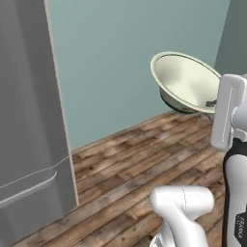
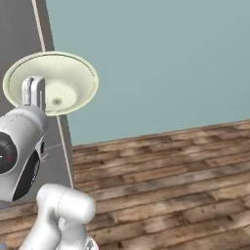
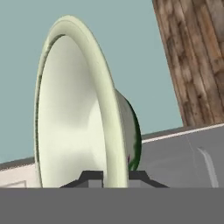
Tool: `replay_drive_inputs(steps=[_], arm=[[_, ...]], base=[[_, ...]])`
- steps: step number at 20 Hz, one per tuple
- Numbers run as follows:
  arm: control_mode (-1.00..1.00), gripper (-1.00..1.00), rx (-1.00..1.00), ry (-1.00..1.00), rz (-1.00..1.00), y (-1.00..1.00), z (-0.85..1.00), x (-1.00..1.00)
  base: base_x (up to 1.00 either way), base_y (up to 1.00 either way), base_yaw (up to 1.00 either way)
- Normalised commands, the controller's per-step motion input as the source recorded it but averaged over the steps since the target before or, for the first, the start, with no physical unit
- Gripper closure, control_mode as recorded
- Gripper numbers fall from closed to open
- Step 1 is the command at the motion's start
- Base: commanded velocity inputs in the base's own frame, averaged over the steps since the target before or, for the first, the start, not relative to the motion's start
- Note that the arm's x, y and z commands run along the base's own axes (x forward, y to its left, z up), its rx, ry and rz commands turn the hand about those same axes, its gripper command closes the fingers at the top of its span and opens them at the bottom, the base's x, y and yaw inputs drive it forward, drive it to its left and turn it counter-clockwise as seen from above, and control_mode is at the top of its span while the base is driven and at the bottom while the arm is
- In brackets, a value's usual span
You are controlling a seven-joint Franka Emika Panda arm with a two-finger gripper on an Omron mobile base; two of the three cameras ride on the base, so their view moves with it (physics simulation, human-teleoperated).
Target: Take the smaller bowl and place it next to the appetizer plate on the dining counter , and place the larger bowl next to the plate with cooked food.
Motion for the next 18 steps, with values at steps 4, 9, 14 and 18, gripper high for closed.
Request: replay_drive_inputs(steps=[4, 9, 14, 18], arm=[[1.00, 1.00, 0.00, 0.00, 0.00, 0.00, 0.00, 0.00], [1.00, 1.00, 0.00, 0.00, 0.00, 0.00, 0.00, 0.00], [1.00, 1.00, 0.00, 0.00, 0.00, 0.00, 0.00, 0.00], [1.00, 1.00, 0.00, 0.00, 0.00, 0.00, 0.00, 0.00]], base=[[0.00, -0.04, -1.00], [0.00, 0.00, -1.00], [0.00, 0.00, -1.00], [0.00, 0.00, -1.00]])
